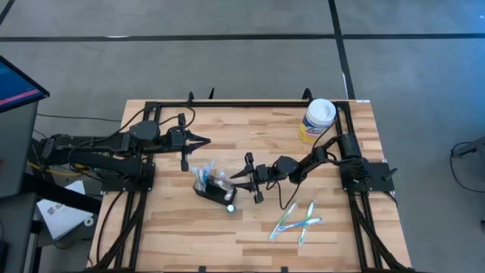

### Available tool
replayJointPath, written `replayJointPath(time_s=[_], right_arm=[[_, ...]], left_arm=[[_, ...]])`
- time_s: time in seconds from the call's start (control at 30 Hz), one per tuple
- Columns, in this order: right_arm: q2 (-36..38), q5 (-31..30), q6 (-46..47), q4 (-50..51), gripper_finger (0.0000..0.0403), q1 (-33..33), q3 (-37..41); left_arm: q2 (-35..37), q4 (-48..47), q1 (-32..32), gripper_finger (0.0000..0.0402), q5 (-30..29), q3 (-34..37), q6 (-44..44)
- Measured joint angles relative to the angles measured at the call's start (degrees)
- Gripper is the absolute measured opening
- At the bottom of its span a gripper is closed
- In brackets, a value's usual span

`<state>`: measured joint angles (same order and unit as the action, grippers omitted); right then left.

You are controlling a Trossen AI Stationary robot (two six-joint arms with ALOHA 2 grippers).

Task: Pick & Place toothbrushing station
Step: Put the blue toothbrush into the left compartment of the wire organizer

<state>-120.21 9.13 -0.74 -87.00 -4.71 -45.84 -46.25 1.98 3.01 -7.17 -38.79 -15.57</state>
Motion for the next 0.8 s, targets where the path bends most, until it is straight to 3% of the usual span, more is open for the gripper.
replayJointPath(time_s=[0.47,0.8], right_arm=[[9.39,0.00,-0.32,5.06,0.0123,0.72,6.47],[22.90,-0.07,-0.30,35.43,0.0121,0.75,5.26]], left_arm=[[-0.01,-0.01,0.02,0.0012,-0.01,0.00,0.00],[0.00,-0.03,0.01,0.0012,0.00,0.00,0.00]])
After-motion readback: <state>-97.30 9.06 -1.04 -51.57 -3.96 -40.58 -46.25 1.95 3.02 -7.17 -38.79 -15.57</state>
